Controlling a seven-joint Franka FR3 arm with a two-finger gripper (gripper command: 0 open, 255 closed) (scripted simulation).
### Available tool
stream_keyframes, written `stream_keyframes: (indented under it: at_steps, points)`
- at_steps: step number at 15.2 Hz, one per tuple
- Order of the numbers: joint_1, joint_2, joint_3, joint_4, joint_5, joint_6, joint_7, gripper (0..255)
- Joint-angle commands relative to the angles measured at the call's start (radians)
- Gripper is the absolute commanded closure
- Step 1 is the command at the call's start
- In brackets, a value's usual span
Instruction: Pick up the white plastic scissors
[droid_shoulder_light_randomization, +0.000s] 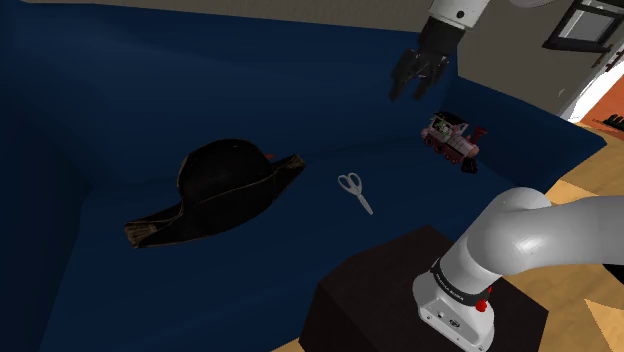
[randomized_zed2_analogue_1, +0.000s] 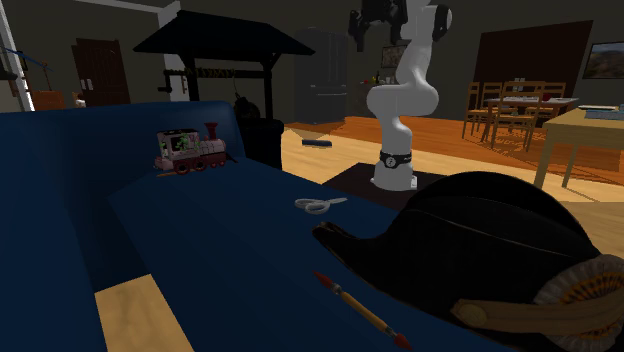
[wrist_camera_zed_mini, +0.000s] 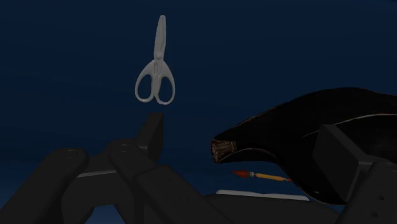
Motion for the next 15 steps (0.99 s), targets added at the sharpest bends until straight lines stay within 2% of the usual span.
stream_keyframes:
  at_steps: [1, 8, 15]
  points:
    - [0.0, 0.0, 0.0, 0.0, 0.0, 0.0, 0.0, 0]
    - [-0.025, -0.032, 0.003, -0.258, -0.029, 0.257, -0.01, 0]
    - [-0.054, 0.026, -0.001, -0.461, -0.06, 0.55, -0.016, 0]
